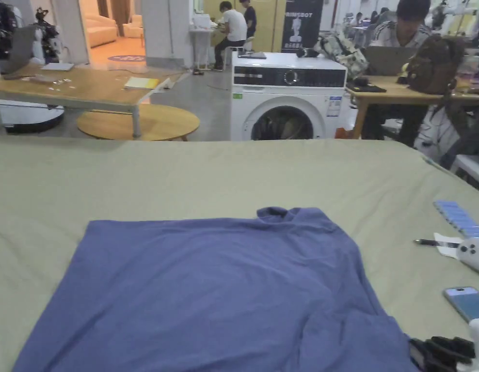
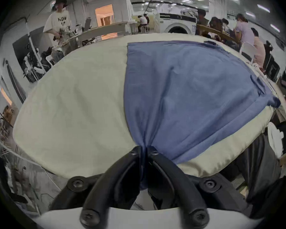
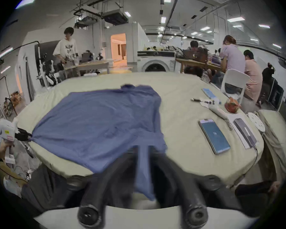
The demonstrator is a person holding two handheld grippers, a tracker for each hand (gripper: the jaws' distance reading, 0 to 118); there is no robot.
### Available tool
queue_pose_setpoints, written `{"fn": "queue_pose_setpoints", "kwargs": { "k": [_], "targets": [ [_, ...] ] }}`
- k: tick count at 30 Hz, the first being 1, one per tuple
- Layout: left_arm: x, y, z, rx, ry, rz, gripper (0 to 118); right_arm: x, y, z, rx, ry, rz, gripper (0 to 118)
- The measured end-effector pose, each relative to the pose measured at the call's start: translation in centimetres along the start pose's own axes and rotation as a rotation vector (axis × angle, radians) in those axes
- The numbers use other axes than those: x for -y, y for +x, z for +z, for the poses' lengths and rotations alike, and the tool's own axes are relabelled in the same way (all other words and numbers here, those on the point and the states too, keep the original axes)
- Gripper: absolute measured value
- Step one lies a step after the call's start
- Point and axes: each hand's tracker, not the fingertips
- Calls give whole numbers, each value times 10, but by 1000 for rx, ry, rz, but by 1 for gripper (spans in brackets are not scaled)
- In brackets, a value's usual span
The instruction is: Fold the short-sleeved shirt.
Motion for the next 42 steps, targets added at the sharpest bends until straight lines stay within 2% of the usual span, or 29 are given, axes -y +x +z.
{"fn": "queue_pose_setpoints", "kwargs": {
  "k": [1, 4, 6, 8, 9, 10, 11, 12, 13, 15, 17, 19, 20, 22, 25, 32, 34, 40, 41, 42],
  "targets": [
    [-1, 2, 0, -9, -3, -9, 1, 7, 7, -6, 11, -52, -1, 61],
    [0, 12, 7, -21, -9, -23, 1, 33, 27, -24, 16, -144, -37, 61],
    [1, 12, 7, -20, -9, -15, 1, 43, 34, -34, -17, -192, -77, 58],
    [-1, 13, 13, -11, -11, 4, 1, 53, 37, -38, -79, -220, -115, 45],
    [-1, 14, 14, -8, -12, 11, 1, 55, 36, -39, -94, -223, -104, 42],
    [-2, 14, 15, -4, -15, 19, 1, 55, 32, -38, -51, -200, -50, 38],
    [-2, 13, 16, -3, -16, 23, 1, 51, 28, -35, -50, -206, -8, 29],
    [-3, 13, 17, -2, -16, 24, 1, 49, 27, -35, -57, -210, -9, 9],
    [-2, 15, 17, -3, -16, 27, 1, 48, 25, -34, -68, -207, -14, 0],
    [-2, 18, 19, -7, -15, 33, 1, 50, 17, -34, -94, -215, 1, 0],
    [-1, 16, 20, -6, -8, 42, 1, 50, 10, -35, -57, -204, 73, 0],
    [-1, 13, 27, 10, 13, 76, 1, 45, 13, -33, -76, -201, 32, 0],
    [-5, 4, 31, 40, 31, 132, 1, 39, 16, -29, -89, -164, -37, 0],
    [-15, -4, 48, 100, 136, 231, 0, 24, 23, -25, -112, -122, -85, 0],
    [-57, -15, 55, 119, 263, 240, 0, -15, 34, -43, -89, -66, -86, 0],
    [-165, -49, -27, 83, 281, 254, 0, -104, 31, -150, -41, -25, -124, 0],
    [-187, -48, -48, 28, 252, 229, 0, -118, 27, -179, -19, -46, -122, 0],
    [-225, -58, -97, 17, 219, 229, 0, -130, 21, -236, 35, -117, -111, 0],
    [-228, -59, -101, 11, 223, 233, 0, -130, 22, -237, 33, -109, -128, 1],
    [-229, -61, -102, 17, 237, 246, 3, -130, 22, -237, 37, -96, -144, 10]
  ]
}}
